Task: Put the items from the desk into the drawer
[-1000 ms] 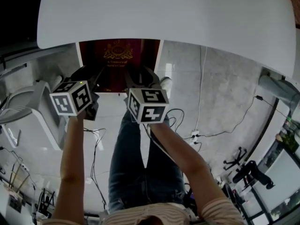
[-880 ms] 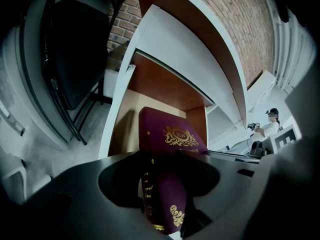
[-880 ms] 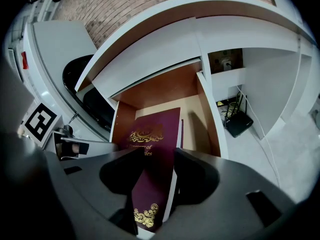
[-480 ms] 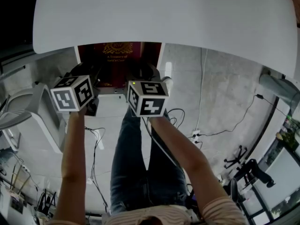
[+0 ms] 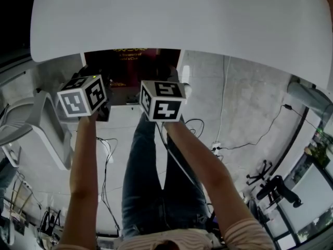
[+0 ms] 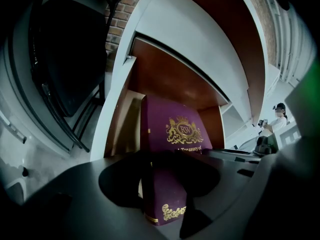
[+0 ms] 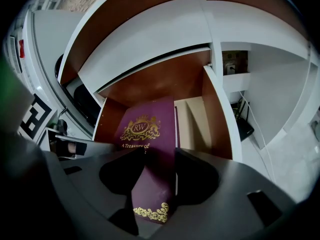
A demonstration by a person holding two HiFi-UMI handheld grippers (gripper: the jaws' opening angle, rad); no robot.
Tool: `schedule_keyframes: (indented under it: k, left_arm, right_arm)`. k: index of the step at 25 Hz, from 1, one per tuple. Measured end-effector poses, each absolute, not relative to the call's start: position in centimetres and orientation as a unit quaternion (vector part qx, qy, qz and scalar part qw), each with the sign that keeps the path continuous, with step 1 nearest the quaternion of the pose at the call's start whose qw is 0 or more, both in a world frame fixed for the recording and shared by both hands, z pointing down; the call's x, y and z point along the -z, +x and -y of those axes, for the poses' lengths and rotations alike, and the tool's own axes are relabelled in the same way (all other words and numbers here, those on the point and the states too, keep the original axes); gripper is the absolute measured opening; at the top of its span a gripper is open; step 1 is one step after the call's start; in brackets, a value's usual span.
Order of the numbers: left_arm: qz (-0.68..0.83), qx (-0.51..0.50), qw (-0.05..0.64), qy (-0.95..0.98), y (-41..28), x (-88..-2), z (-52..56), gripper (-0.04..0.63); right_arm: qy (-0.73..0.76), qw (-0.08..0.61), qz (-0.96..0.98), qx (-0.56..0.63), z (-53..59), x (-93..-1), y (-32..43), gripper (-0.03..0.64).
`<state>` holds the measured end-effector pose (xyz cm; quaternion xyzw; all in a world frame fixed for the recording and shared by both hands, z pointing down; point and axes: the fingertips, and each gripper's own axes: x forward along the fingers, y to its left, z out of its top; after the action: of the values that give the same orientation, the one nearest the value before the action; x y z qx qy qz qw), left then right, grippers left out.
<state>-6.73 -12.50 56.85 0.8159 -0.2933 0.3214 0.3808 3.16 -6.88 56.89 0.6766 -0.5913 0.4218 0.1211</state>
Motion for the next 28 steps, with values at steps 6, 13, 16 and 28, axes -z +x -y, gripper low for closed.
schedule_keyframes:
  k: [6, 13, 16, 28]
  left_arm:
    - [0.313, -0.337, 0.366, 0.809, -6.5, -58.0, 12.5, 0.196]
    - [0.328, -0.352, 0.357, 0.801, -5.8, -59.3, 12.6, 0.186]
    - [0.330, -0.360, 0.357, 0.797, -6.0, -59.7, 12.6, 0.181]
    - [0.342, -0.375, 0.342, 0.791, -5.8, -59.8, 12.7, 0.181]
  right_arm:
    - [0.678, 0.137, 0.589, -0.418, 7.1, -58.1, 3.5, 0.187]
    - [0.689, 0.152, 0.582, -0.403, 7.2, -59.0, 4.0, 0.190]
    - [0.692, 0.158, 0.581, -0.399, 7.2, -59.4, 3.7, 0.190]
    - [0.692, 0.161, 0.584, -0.393, 7.7, -60.1, 4.3, 0.198]
